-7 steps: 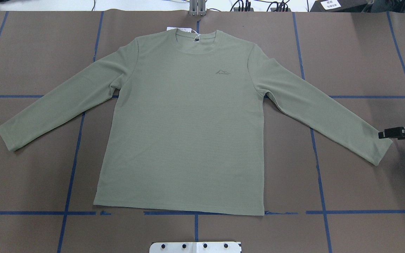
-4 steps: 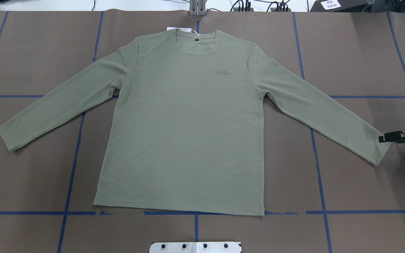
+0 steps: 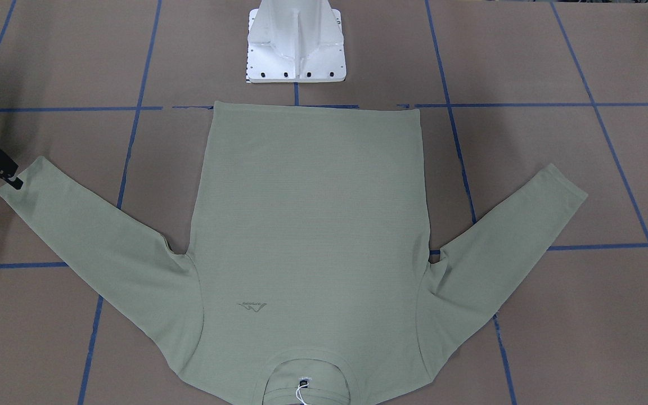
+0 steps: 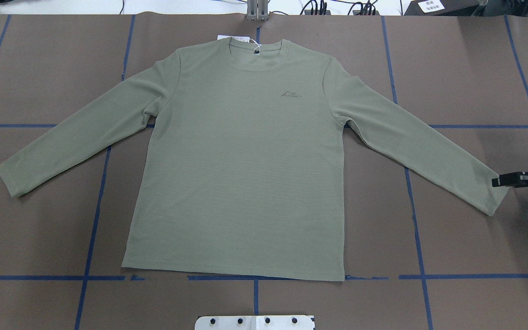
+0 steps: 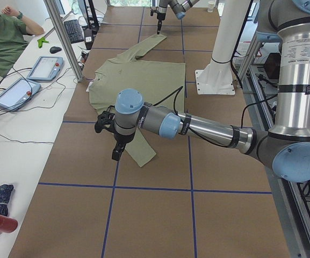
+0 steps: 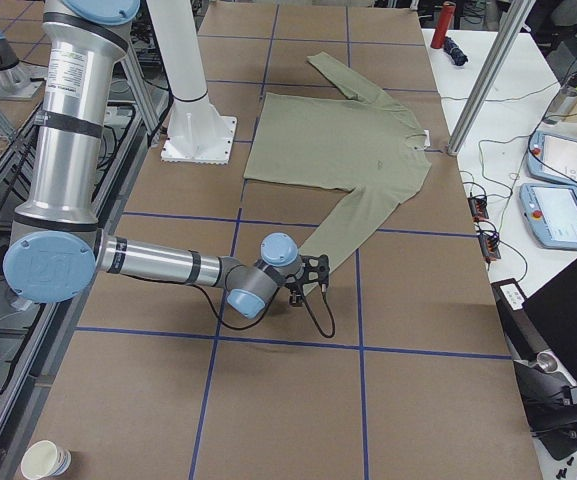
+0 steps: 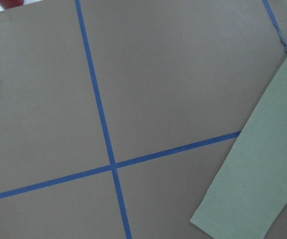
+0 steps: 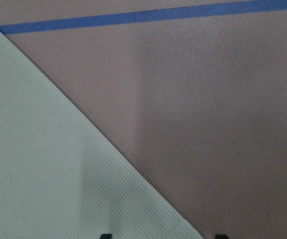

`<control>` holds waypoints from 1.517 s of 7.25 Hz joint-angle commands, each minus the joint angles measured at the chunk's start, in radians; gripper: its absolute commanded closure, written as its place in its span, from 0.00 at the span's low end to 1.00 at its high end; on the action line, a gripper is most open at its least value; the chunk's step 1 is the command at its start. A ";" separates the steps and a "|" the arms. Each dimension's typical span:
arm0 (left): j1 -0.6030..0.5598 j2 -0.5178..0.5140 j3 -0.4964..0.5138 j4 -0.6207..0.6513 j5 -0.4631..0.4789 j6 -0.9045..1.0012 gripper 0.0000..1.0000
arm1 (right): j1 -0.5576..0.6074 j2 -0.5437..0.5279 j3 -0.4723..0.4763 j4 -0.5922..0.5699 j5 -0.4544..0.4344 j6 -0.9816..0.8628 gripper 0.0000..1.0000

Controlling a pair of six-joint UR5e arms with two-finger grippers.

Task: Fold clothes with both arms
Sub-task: 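Lower the right gripper to the sleeve cuff nearest it and grasp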

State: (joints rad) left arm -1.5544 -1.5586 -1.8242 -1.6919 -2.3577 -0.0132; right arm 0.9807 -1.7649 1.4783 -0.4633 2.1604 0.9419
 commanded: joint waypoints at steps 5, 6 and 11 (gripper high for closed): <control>-0.001 0.000 -0.003 0.001 -0.002 -0.001 0.00 | -0.002 0.001 -0.007 0.000 -0.002 0.000 0.32; -0.001 -0.001 -0.003 0.001 -0.002 -0.001 0.00 | -0.002 0.001 -0.007 0.000 -0.001 0.000 0.34; -0.001 0.000 -0.006 0.001 -0.002 -0.001 0.00 | 0.002 -0.001 0.020 -0.009 0.015 0.000 1.00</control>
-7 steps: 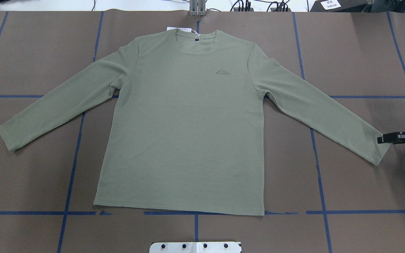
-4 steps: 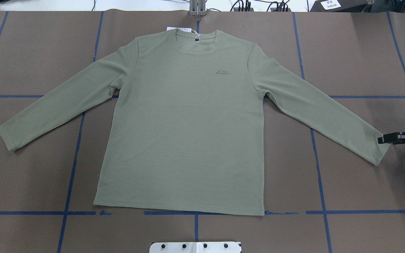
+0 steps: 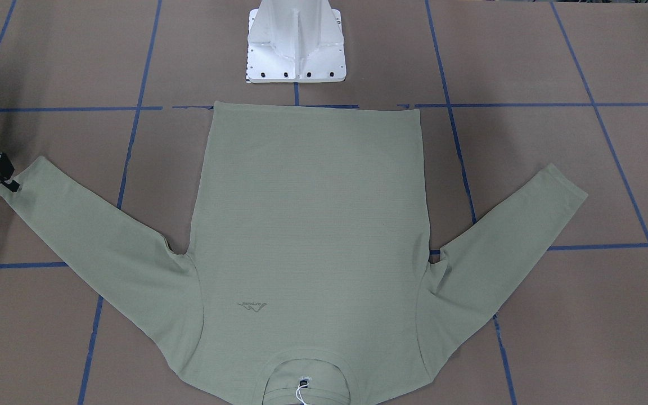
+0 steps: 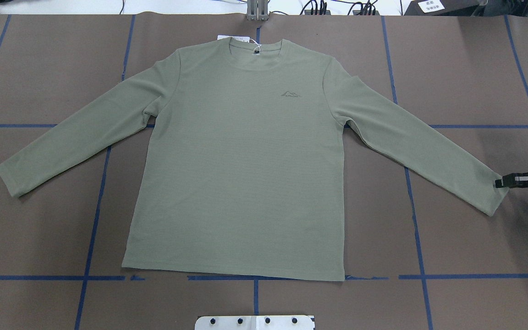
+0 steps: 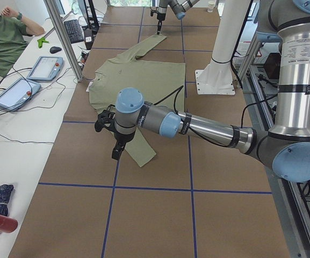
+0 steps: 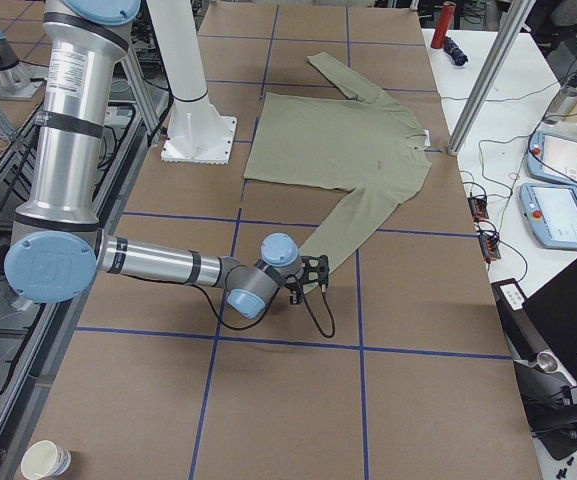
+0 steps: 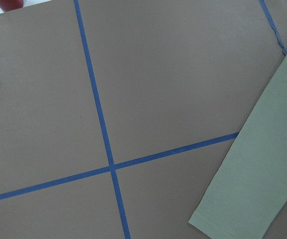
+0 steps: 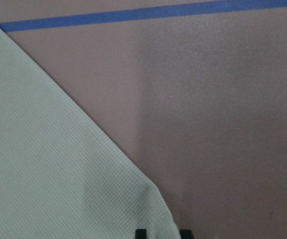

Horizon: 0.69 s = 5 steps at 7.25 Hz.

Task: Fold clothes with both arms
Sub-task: 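Lower the right gripper to the sleeve cuff nearest it and grasp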

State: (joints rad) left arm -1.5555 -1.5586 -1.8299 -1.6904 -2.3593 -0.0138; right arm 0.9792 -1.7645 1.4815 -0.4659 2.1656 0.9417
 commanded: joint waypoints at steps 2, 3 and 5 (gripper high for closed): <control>0.000 0.000 -0.002 0.000 0.000 0.000 0.00 | 0.007 -0.004 0.139 -0.140 0.031 0.002 1.00; 0.000 0.000 0.000 0.000 0.000 0.000 0.00 | 0.007 0.003 0.290 -0.353 0.028 0.002 1.00; 0.000 -0.001 0.001 0.000 0.000 0.000 0.00 | 0.007 0.163 0.547 -0.889 0.017 0.005 1.00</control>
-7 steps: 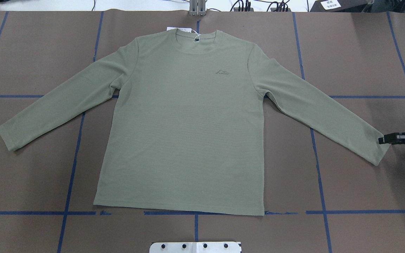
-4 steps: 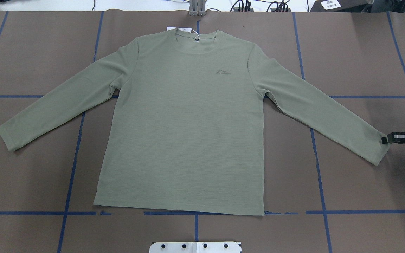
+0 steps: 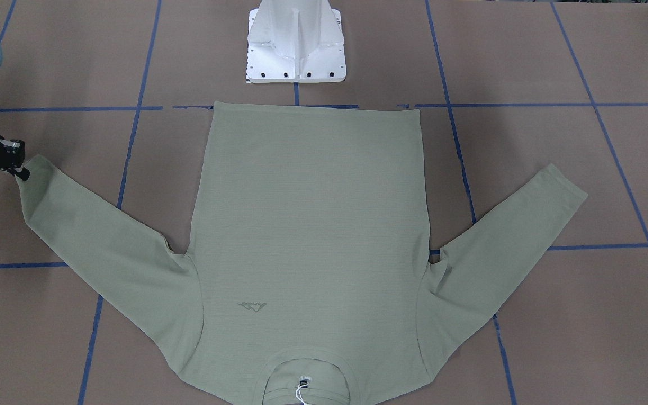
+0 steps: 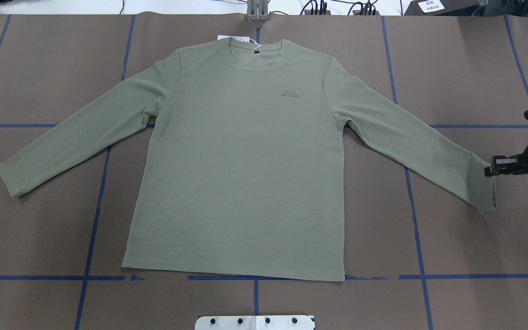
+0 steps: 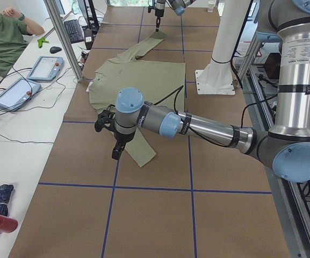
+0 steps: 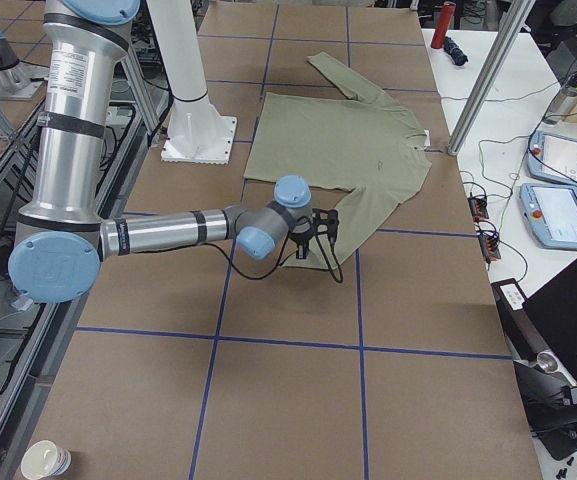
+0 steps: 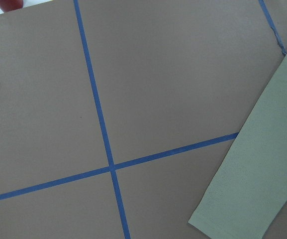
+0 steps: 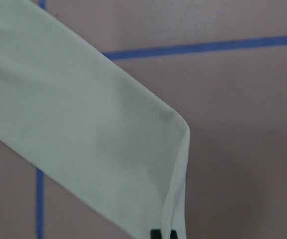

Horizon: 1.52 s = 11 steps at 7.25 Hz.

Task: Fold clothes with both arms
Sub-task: 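Carry the grasped sleeve with the right gripper across the shirt chest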

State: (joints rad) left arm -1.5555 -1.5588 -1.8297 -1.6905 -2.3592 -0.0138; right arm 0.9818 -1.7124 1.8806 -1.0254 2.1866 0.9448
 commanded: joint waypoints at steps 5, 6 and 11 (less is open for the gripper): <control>0.000 0.000 0.000 0.000 -0.002 -0.002 0.00 | -0.084 1.022 -0.238 -0.998 -0.235 0.058 1.00; 0.000 0.000 -0.002 0.002 -0.002 -0.002 0.00 | -0.100 1.147 -0.361 -0.995 -0.257 0.060 1.00; 0.000 0.000 0.007 0.002 -0.002 0.000 0.00 | -0.304 1.522 -0.852 -0.735 -0.590 0.203 1.00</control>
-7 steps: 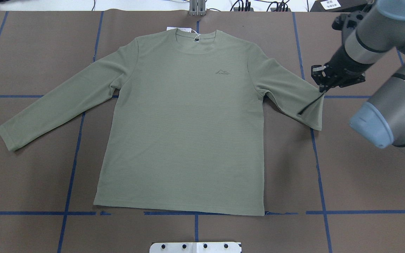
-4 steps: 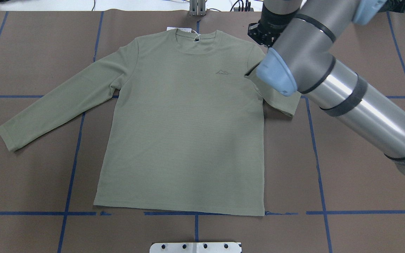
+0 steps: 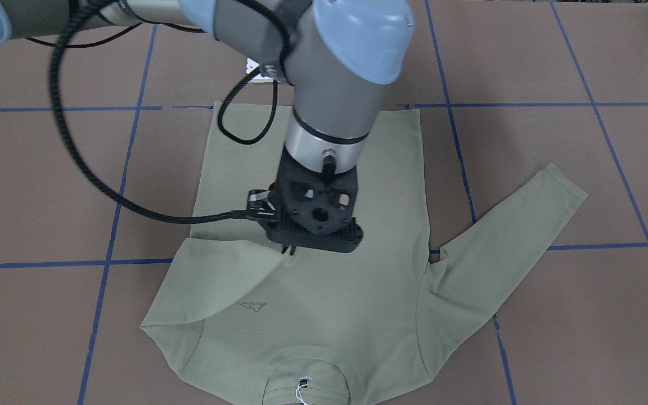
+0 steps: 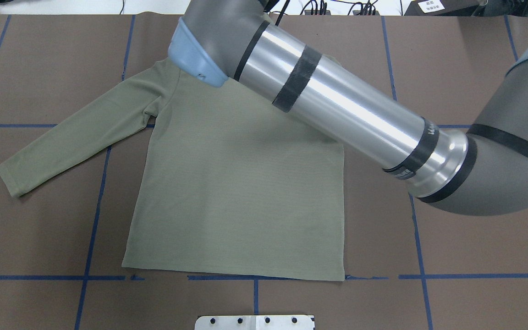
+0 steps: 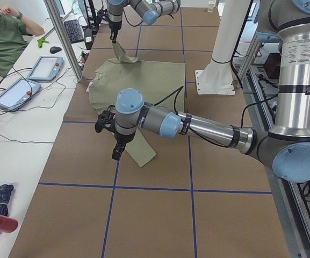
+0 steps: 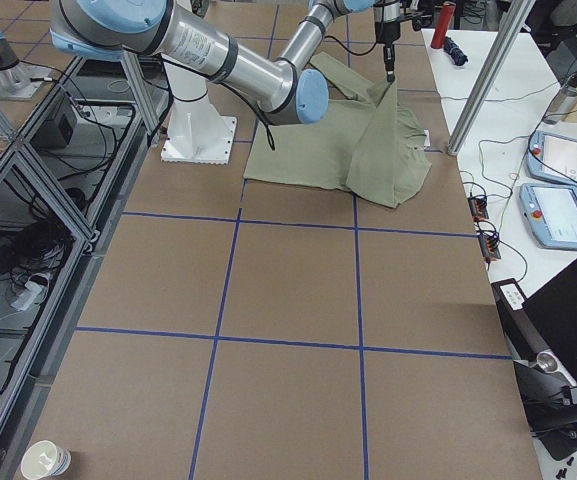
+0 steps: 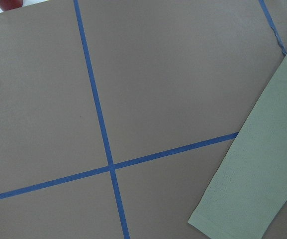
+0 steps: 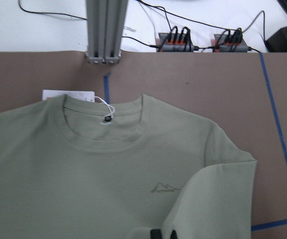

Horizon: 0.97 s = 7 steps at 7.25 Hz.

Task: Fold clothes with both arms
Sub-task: 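Carry the grasped sleeve with the right gripper across the shirt chest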

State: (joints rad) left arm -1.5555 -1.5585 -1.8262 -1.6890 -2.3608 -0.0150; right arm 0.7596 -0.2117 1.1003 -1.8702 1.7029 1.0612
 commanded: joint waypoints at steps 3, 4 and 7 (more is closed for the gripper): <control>0.000 0.000 0.008 0.002 0.000 0.000 0.00 | -0.196 0.034 -0.156 0.225 -0.225 0.213 1.00; 0.000 0.000 0.008 0.002 0.000 0.000 0.00 | -0.203 0.052 -0.219 0.280 -0.245 0.229 1.00; 0.000 0.000 0.007 0.002 0.000 0.000 0.00 | -0.197 0.060 -0.330 0.503 -0.259 0.244 0.56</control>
State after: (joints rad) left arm -1.5555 -1.5585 -1.8188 -1.6874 -2.3608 -0.0153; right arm 0.5621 -0.1545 0.8159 -1.4610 1.4532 1.2919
